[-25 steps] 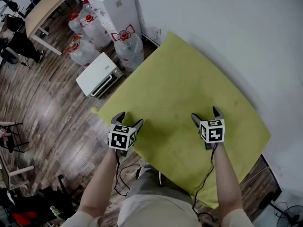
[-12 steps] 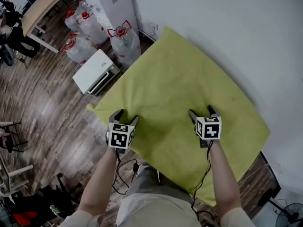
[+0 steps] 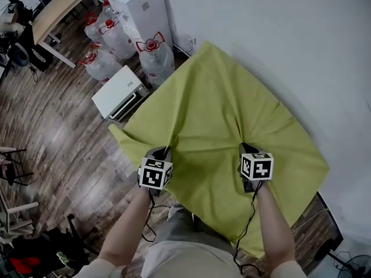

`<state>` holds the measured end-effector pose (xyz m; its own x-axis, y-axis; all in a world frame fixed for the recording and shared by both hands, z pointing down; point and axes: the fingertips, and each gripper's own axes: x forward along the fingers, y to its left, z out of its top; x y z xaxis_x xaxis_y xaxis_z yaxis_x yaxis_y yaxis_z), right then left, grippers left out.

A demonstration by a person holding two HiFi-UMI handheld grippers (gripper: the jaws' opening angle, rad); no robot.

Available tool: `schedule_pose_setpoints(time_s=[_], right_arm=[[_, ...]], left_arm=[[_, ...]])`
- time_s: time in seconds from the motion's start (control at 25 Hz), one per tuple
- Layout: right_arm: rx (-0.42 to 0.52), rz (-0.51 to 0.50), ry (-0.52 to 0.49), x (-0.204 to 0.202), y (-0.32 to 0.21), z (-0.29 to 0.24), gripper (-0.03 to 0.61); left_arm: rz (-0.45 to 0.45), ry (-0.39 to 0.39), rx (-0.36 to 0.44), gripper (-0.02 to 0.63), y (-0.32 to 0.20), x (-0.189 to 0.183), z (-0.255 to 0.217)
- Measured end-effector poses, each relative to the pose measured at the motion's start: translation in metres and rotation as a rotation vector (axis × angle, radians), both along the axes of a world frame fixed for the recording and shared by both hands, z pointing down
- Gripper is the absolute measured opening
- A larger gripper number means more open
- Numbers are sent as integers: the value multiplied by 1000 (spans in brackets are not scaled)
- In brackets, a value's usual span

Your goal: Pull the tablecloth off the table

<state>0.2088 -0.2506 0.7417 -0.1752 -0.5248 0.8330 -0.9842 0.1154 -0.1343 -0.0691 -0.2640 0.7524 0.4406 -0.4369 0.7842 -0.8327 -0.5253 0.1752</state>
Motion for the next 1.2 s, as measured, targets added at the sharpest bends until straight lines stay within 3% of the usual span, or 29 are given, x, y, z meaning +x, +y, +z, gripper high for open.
schedule_pose_setpoints(time_s=[0.2,0.4,0.56,0.84,1.04,1.2], right_arm=[[92,49,-101,-11,2,-41,32],[185,81,-126,-3,9,-98,32],[283,113,-171,2,9,-148,32],[488,96,-222,-12,11,-261,32],[643,13,-271,-32,7,-348,32],[729,-22,-256,-41,10,-395,32]], left_arm=[[-5,69,72,20,1,-8,-40],[-22,129,140,20,6,-5,-91],[-9,132,264,20,2,-4,-139],[-56,197,408,20,-7,-23,-229],[-102,228,535,20,-18,-42,-299],[-91,236,620,20,-13,-51,-347]])
